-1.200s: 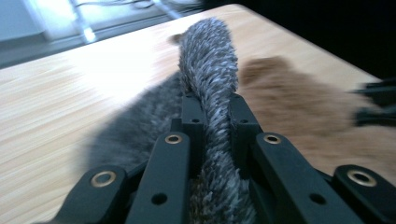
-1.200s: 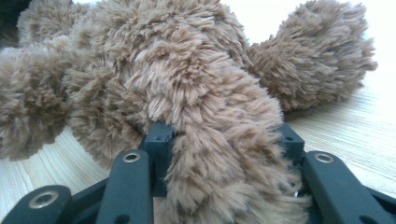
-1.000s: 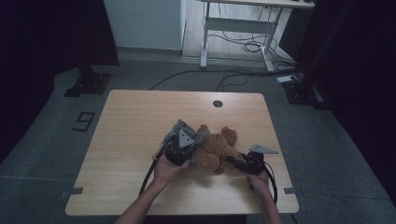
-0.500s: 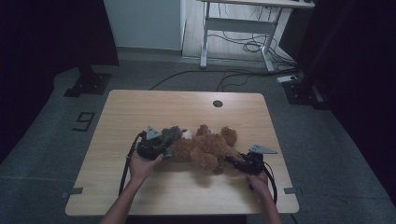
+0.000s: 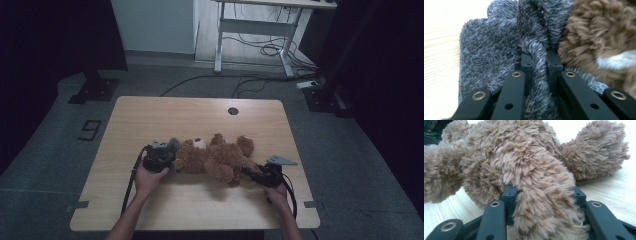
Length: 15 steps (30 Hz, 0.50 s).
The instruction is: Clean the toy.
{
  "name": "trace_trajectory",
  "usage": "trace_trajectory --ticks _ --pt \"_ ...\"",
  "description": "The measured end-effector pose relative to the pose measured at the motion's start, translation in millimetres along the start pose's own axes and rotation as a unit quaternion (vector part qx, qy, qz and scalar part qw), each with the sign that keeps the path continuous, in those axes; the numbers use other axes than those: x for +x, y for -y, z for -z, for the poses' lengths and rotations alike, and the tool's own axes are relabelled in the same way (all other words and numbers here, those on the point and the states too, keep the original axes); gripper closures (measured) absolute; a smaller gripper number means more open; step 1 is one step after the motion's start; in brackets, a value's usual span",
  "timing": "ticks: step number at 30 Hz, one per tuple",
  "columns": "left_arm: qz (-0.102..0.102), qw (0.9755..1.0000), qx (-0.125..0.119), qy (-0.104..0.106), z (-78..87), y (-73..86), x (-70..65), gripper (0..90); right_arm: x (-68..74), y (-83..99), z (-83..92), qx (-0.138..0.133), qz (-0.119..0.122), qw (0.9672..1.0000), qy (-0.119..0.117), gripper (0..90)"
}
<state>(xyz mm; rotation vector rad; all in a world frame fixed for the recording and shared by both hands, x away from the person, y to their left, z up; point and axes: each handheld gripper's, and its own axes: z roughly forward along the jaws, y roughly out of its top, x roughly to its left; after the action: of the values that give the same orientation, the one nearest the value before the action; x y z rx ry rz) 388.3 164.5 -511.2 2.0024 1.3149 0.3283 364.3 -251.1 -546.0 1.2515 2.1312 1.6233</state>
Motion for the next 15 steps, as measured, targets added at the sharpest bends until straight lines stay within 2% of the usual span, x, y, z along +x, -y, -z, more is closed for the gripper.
trace_trajectory --ticks 2,5,7,8,10,12,15 --pt "-0.001 0.9999 -0.011 0.002 5.0 -4.1 -0.3 79.4 0.4 -0.3 0.1 0.002 0.007 1.0000 0.002 54.8" --pt "-0.007 0.9989 -0.047 0.004 21.6 -18.0 -4.6 79.6 0.7 -0.3 0.0 0.001 0.010 0.9999 0.005 54.9" --pt "-0.018 0.9971 -0.073 0.011 34.7 -30.2 -11.7 79.6 0.8 -0.4 -0.8 -0.001 0.008 1.0000 0.005 55.1" --pt "-0.022 0.9955 -0.089 0.022 40.7 -36.3 -16.3 79.6 1.6 -0.8 -2.5 -0.002 0.009 0.9999 0.007 55.2" --pt "-0.027 0.9927 -0.111 0.040 47.9 -46.5 -27.9 79.7 6.1 -2.9 -6.7 -0.001 0.015 0.9998 0.012 55.3" --pt "-0.053 0.9905 -0.118 0.044 49.2 -58.1 -50.2 79.7 10.0 -4.0 -10.3 0.001 0.018 0.9997 0.017 55.3" --pt "-0.086 0.9870 -0.119 0.065 40.0 -69.1 -82.5 79.6 10.3 -4.2 -10.6 0.001 0.017 0.9997 0.016 55.2"
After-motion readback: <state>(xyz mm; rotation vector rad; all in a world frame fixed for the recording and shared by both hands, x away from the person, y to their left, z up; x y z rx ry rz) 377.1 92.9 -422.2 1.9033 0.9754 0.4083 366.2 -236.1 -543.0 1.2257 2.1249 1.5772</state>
